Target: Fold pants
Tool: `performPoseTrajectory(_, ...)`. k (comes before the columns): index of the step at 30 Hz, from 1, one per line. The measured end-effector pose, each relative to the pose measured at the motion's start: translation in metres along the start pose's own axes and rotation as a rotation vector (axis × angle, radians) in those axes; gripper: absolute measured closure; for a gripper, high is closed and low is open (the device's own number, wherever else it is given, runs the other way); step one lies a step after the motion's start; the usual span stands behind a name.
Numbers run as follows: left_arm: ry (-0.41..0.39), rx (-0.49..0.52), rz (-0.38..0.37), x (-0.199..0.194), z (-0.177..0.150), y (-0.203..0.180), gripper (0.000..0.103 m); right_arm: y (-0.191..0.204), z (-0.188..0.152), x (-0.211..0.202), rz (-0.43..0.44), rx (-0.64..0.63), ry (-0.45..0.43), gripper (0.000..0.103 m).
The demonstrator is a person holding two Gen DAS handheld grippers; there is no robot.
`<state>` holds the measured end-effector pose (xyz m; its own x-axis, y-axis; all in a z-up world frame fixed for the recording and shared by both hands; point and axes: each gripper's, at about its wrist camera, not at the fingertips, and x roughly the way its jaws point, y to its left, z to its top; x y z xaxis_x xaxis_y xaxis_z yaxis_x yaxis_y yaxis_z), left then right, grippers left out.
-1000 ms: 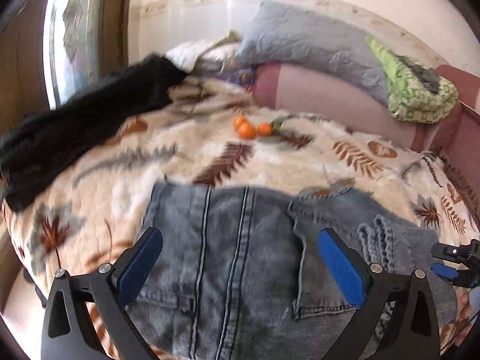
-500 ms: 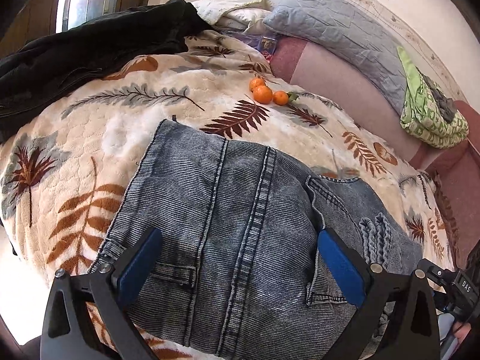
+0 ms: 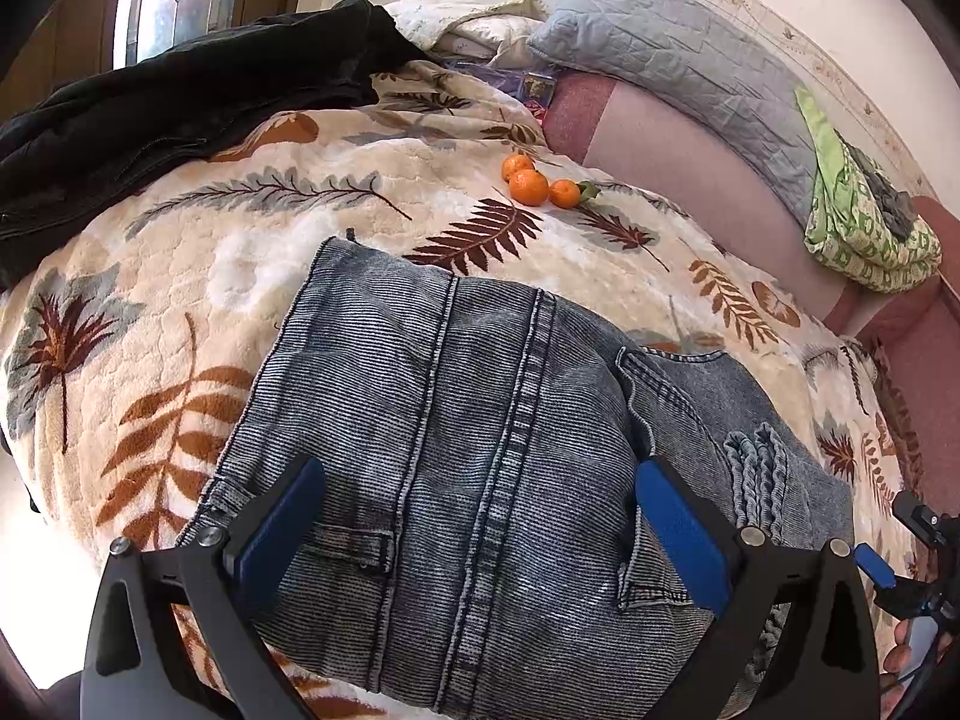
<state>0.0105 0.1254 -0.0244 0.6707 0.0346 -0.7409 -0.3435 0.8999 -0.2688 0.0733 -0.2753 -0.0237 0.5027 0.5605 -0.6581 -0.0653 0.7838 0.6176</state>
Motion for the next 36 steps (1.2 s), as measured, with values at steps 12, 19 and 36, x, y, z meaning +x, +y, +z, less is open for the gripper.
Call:
performPoseTrajectory(12, 0.001, 0.009, -0.002, 0.001, -0.001, -0.002, 0.0, -0.007, -0.004, 0.018, -0.053, 0.028, 0.081, 0.005)
performPoseTrajectory(19, 0.001, 0.009, -0.003, 0.0, -0.001, -0.002, 0.0, -0.007, -0.004, 0.015, -0.042, 0.031, 0.065, 0.005)
performPoseTrajectory(36, 0.004, 0.016, 0.0, 0.001, -0.001, -0.002, 0.0, -0.005, -0.004, 0.013, -0.046, 0.02, 0.061, 0.005)
